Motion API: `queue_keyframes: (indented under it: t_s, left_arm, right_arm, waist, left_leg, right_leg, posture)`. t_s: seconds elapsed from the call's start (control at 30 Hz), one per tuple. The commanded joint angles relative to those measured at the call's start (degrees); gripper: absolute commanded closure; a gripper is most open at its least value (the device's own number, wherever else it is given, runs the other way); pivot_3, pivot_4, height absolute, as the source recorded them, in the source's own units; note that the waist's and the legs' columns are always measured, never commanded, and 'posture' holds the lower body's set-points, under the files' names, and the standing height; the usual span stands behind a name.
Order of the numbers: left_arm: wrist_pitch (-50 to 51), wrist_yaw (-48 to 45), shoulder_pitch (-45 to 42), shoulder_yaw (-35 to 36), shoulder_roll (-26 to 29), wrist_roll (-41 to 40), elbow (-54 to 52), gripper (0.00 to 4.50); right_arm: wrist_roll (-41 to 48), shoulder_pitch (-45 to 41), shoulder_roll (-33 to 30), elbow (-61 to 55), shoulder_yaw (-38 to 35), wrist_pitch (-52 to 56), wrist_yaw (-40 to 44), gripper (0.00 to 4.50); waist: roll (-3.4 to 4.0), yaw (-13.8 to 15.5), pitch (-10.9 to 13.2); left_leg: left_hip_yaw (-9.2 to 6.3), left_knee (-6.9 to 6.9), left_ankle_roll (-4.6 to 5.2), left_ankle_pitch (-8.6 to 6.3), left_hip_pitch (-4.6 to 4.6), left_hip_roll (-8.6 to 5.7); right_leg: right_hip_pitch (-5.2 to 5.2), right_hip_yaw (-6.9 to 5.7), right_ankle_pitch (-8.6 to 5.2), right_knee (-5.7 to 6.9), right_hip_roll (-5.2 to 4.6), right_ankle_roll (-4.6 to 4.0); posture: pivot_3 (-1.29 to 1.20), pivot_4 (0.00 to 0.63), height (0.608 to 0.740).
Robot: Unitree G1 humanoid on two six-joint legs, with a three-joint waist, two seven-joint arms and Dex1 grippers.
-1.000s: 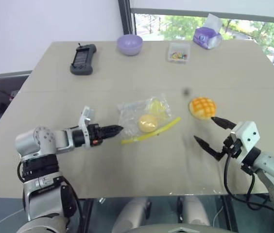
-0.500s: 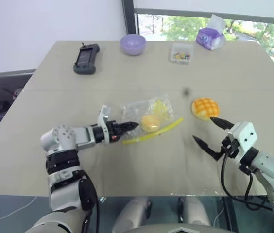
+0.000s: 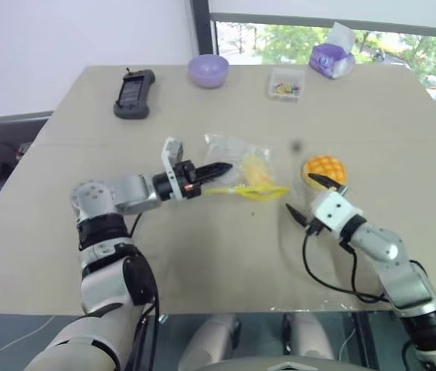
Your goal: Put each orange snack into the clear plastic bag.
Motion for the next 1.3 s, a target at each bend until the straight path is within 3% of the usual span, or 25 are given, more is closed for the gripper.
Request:
queue_keyframes:
  t_s: [0.03,0.37,0.67,1.0,1.1,1.3]
  left_arm:
    - [0.3,7.6,-0.5,1.1,-0.2,-8.0,1.2,4.40]
    - [-1.3,19.5,2.3,4.3,-0.7,-17.4,2.0,4.40]
    - [-5.1,23.3,4.3,3.3,1.8,-22.4,4.7,4.40]
    - [-7.2,23.5,3.8,2.3,2.6,-23.6,7.7,4.40]
    - [-9.2,25.5,3.6,3.0,1.6,-25.1,7.8,4.40]
    - [-14.1,34.5,3.4,1.1,-1.3,-33.5,3.4,4.40]
  right_arm:
    - [-3.6,-5.0,3.2,3.5,3.0,-0.8,-2.1,0.00]
    - [-4.3,-6.7,6.4,3.9,6.0,3.0,2.3,0.00]
    - [-3.8,-2.0,1.0,-4.8,4.9,6.9,8.5,0.00]
    - [-11.3,-8.2,4.0,7.8,9.2,8.5,3.8,0.00]
    - [-12.2,-9.5,3.7,9.5,9.8,8.2,3.5,0.00]
    - [-5.0,-8.0,6.2,1.6,9.7,9.4,9.7,0.00]
  waist:
    - [-0.02,-0.4,0.0]
    - [-0.08,-0.7,-0.1]
    - [-0.10,-0.8,-0.2]
    - [-0.37,-0.8,-0.6]
    - [-0.41,-0.4,-0.6]
    - [-0.50,0.1,-0.6]
  left_leg:
    - [0.04,0.00,0.00,0.00,-0.01,-0.01]
    - [0.08,-0.01,0.00,0.00,0.06,0.02]
    - [0.11,0.00,0.00,0.00,0.06,0.00]
    - [0.38,0.00,-0.01,0.00,0.35,0.13]
    - [0.45,-0.08,-0.02,0.00,0.79,0.17]
    - [0.54,-0.13,-0.04,-0.01,0.91,0.31]
  right_leg:
    - [-0.06,0.08,0.01,0.04,0.00,0.01]
    - [-0.08,0.19,0.03,0.08,0.11,0.01]
    - [-0.09,0.22,0.05,0.06,0.13,0.01]
    - [-0.02,0.56,0.28,0.15,0.37,-0.06]
    - [0.32,0.61,0.30,0.05,0.47,-0.07]
    - [0.41,0.77,0.32,0.01,0.55,-0.08]
  posture:
    - [0.00,0.150,0.740]
    - [0.00,0.150,0.740]
    - [0.00,0.150,0.740]
    - [0.00,0.150,0.740]
    - [0.00,0.150,0.740]
    - [0.00,0.150,0.740]
